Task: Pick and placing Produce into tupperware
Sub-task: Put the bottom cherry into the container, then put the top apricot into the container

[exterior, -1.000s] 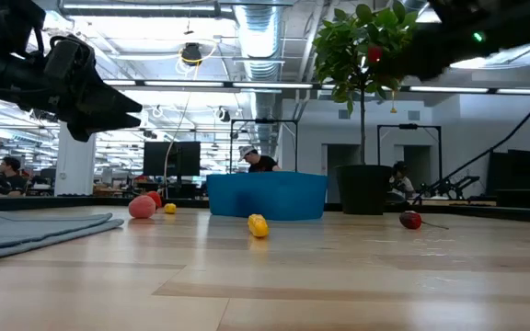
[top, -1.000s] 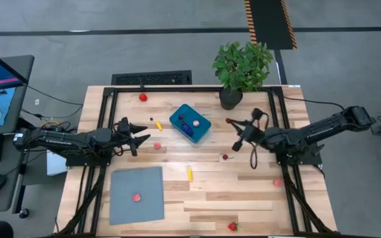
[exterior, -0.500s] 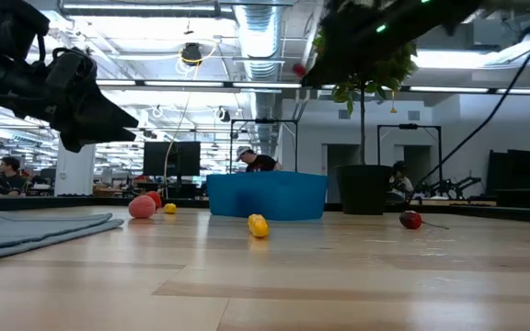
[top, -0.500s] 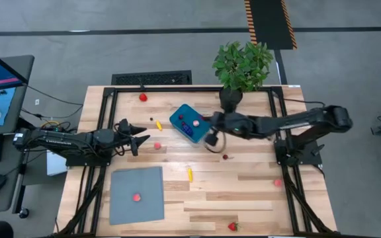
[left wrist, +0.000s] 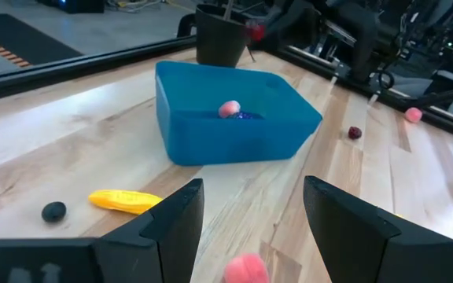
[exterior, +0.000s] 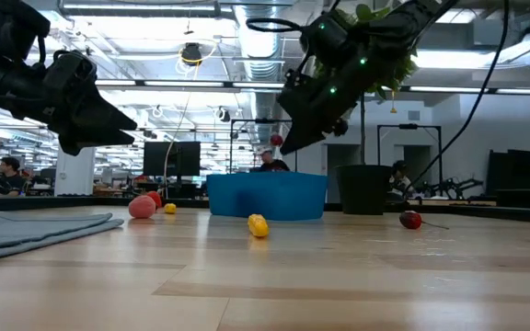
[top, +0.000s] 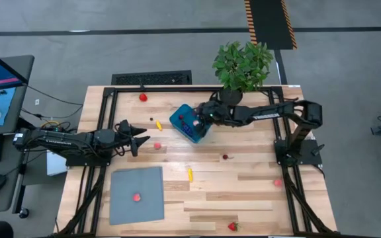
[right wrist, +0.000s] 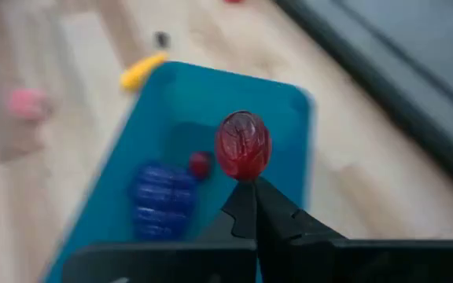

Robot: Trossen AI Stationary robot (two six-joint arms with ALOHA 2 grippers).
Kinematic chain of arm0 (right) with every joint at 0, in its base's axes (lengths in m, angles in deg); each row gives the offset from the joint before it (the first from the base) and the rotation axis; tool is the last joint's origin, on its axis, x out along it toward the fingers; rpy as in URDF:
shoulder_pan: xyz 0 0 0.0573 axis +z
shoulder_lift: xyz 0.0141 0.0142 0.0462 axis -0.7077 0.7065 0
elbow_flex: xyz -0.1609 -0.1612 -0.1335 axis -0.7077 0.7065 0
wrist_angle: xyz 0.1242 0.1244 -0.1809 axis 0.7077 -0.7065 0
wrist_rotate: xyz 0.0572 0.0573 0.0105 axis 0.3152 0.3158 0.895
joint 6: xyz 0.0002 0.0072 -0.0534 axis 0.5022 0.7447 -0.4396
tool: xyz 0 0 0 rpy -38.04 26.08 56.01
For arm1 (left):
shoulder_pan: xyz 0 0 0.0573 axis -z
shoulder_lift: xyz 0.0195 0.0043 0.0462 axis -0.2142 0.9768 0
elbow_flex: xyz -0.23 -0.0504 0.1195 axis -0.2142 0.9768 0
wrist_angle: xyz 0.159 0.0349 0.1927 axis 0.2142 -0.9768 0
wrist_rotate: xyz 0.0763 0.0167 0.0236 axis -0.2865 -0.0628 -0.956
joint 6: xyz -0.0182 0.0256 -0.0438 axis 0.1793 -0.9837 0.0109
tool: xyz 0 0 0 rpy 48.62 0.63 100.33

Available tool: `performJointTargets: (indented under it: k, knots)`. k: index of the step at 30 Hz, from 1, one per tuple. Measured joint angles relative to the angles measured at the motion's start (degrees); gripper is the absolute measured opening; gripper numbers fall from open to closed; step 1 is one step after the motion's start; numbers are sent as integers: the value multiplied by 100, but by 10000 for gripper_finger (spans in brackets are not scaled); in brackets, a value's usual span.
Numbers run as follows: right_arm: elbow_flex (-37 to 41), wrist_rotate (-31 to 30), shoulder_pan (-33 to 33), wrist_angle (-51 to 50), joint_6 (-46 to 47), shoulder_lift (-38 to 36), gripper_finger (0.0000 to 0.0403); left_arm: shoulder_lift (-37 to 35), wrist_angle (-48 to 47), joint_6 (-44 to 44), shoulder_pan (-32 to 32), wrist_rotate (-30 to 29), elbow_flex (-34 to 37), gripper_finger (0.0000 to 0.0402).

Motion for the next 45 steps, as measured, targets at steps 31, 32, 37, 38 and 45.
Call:
performJointTargets:
  k: [31, 32, 37, 38, 45]
  knots:
    - [-4, 816, 758, -172, -912, -1010, 55, 0, 50, 204, 1, 0, 0, 208]
    - [-2, 835, 843, -224, -912, -1173, 55, 0, 51, 186, -1, -1, 0, 208]
    - [382, 833, 1280, -258, -711, -2148, 55, 0, 51, 175, -1, 11, 0, 208]
    - [480, 833, 1363, -245, -663, -2339, 55, 0, 51, 175, -1, 25, 0, 208]
    - [1604, 781, 1886, 41, -530, -3817, 55, 0, 102, 103, 0, 32, 0, 208]
